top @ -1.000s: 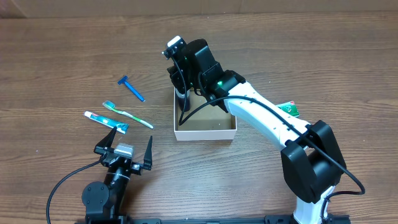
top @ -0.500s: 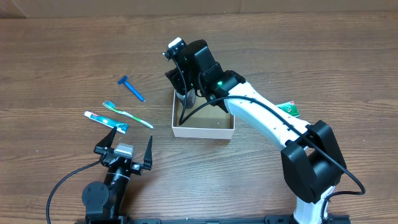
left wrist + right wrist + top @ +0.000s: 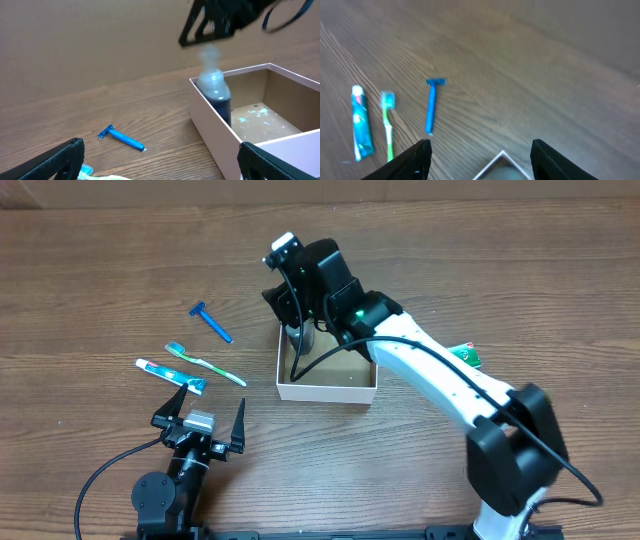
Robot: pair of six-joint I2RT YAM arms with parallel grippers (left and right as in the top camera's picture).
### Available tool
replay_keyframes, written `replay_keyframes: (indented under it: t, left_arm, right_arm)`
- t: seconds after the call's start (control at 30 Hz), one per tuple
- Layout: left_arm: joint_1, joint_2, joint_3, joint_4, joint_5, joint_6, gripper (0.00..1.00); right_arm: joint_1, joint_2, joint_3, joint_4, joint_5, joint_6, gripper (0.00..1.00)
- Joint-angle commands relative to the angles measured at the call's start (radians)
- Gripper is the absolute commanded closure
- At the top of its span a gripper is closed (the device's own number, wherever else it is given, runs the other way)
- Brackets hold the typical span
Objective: Pack container
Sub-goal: 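Lower the soap bottle into the box and open the right gripper, then move the right gripper to the green Dettol soap bar and grasp it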
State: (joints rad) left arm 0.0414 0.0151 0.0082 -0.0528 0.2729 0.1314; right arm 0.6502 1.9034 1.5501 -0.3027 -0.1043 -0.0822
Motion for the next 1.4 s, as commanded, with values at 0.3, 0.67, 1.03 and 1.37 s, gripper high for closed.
replay_keyframes:
  t: [0.3,0.67,1.03,1.37]
  left_arm:
    - [0.006,-0.01,-0.003,0.002,-0.011,0.011,0.0]
    - [0.006,-0.01,-0.003,0.001,-0.011,0.011,0.0]
    - [0.006,-0.01,-0.003,0.002,-0.011,0.011,0.0]
    - [0.006,-0.01,-0.003,0.001,-0.011,0.011,0.0]
  right_arm:
    - [-0.037,-0.124,0.029,-0.147,0.018,0.001,0.36]
    - [-0.288,-0.272,0.029,-0.418,0.047,0.398,0.24]
    - [-0.635,-0.22,0.021,-0.697,0.051,0.556,0.0]
    - [-0.712,-0.058,0.021,-0.807,0.047,0.689,0.0]
